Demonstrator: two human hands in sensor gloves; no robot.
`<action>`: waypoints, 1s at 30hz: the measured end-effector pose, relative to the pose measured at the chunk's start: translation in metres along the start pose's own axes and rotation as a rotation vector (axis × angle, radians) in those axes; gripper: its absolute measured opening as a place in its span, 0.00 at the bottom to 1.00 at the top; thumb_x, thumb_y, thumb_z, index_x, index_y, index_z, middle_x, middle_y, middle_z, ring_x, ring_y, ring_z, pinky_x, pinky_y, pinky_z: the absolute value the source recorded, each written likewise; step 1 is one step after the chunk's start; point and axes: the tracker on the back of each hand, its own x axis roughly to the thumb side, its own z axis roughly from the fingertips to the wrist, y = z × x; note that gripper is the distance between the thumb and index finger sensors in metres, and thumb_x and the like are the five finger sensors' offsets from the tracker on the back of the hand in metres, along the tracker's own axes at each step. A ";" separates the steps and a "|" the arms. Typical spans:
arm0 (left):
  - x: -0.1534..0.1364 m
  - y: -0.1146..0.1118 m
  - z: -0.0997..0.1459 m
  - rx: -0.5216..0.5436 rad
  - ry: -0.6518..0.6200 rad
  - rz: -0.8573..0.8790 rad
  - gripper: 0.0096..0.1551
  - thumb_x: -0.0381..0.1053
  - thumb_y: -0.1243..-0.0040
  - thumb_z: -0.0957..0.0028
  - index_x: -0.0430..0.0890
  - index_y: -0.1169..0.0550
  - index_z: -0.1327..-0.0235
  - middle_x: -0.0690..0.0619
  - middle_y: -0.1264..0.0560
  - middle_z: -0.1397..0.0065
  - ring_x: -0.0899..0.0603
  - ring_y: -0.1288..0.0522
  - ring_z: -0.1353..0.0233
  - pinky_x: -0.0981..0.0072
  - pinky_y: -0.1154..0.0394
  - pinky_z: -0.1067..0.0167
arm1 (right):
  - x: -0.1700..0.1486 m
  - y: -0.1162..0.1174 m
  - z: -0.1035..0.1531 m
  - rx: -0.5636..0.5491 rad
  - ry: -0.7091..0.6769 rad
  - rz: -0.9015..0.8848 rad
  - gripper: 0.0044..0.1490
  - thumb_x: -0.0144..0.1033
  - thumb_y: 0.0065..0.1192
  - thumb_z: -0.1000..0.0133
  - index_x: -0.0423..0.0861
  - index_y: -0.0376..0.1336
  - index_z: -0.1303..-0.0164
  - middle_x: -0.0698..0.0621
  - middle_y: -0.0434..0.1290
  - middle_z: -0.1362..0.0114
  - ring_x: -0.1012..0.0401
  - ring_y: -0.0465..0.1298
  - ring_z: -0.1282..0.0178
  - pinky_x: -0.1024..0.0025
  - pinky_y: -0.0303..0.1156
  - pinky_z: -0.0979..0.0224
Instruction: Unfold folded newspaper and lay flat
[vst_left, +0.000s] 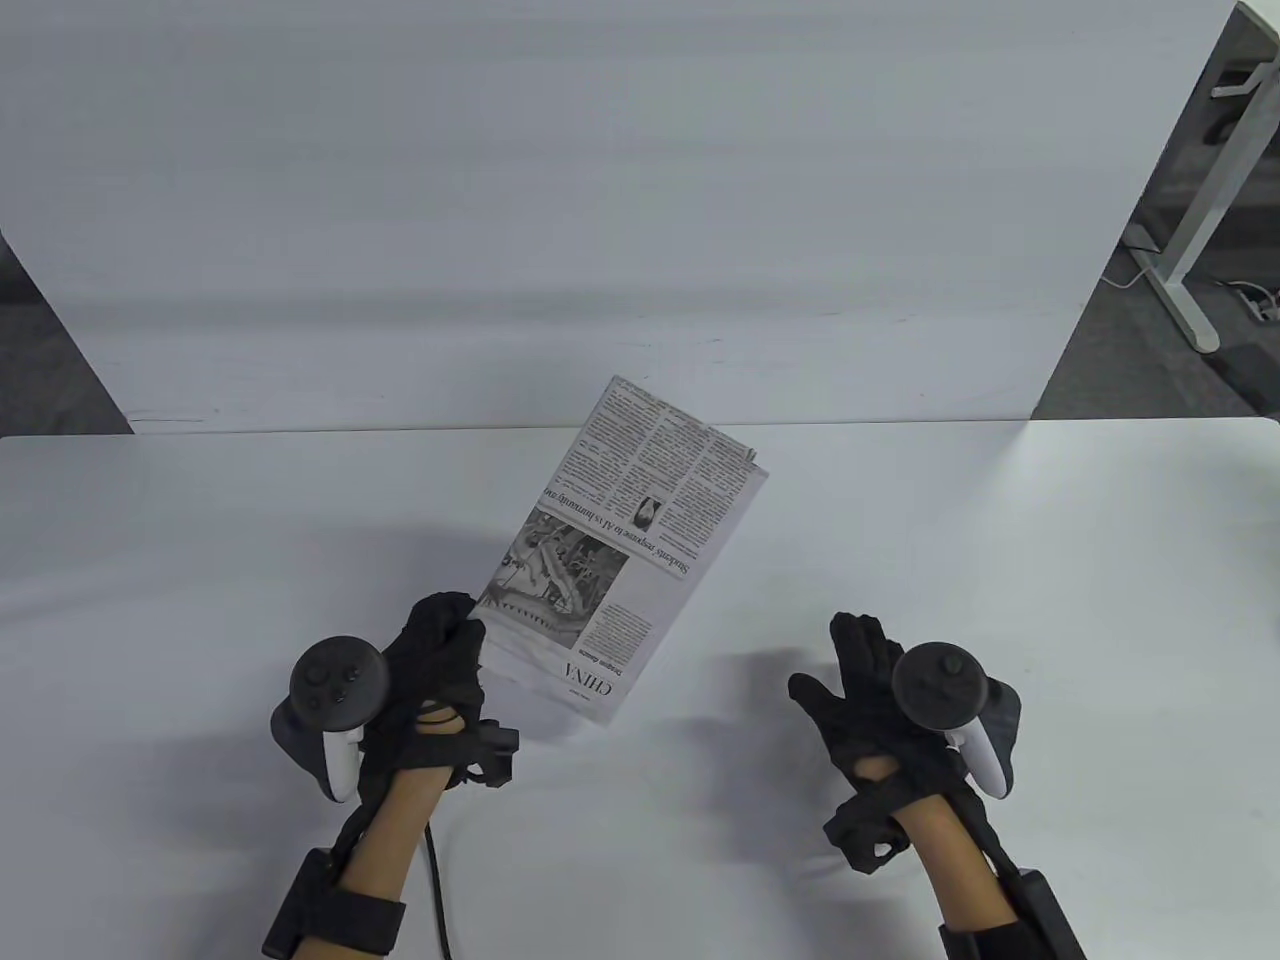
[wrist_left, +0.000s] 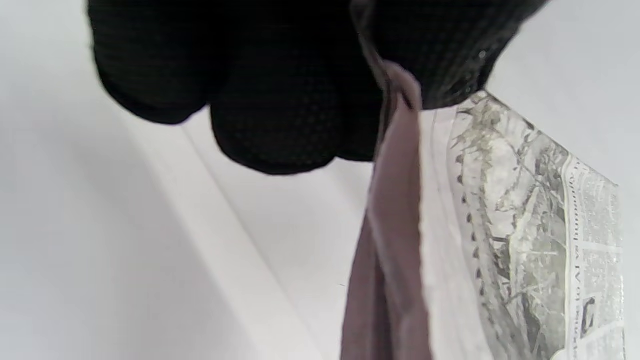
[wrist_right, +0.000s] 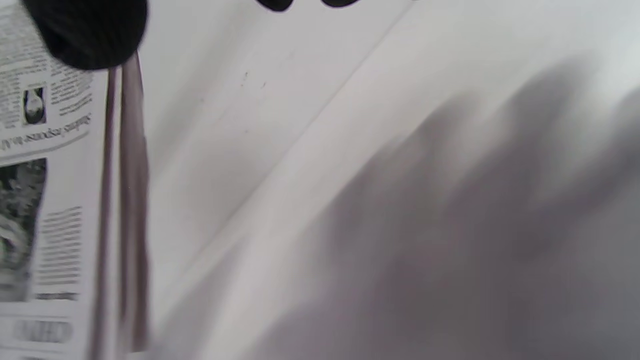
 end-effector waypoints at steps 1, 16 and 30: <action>0.003 -0.004 0.001 -0.034 -0.014 0.028 0.20 0.48 0.34 0.56 0.53 0.20 0.49 0.50 0.14 0.52 0.43 0.12 0.56 0.48 0.19 0.51 | 0.000 0.001 0.000 0.015 -0.008 -0.076 0.62 0.70 0.58 0.51 0.45 0.37 0.20 0.36 0.37 0.14 0.28 0.40 0.19 0.20 0.43 0.32; 0.013 -0.045 0.012 -0.320 -0.043 0.257 0.20 0.47 0.34 0.55 0.52 0.20 0.48 0.49 0.14 0.51 0.42 0.13 0.56 0.47 0.19 0.51 | 0.007 0.015 -0.005 0.357 -0.253 -1.014 0.62 0.68 0.66 0.49 0.46 0.42 0.18 0.41 0.53 0.13 0.31 0.55 0.17 0.25 0.53 0.27; 0.010 -0.051 0.014 -0.320 -0.032 0.195 0.23 0.49 0.34 0.54 0.50 0.22 0.43 0.46 0.17 0.46 0.37 0.16 0.49 0.41 0.24 0.45 | 0.023 0.016 0.003 0.185 -0.255 -0.879 0.30 0.41 0.63 0.43 0.51 0.63 0.29 0.44 0.76 0.28 0.42 0.81 0.34 0.43 0.74 0.33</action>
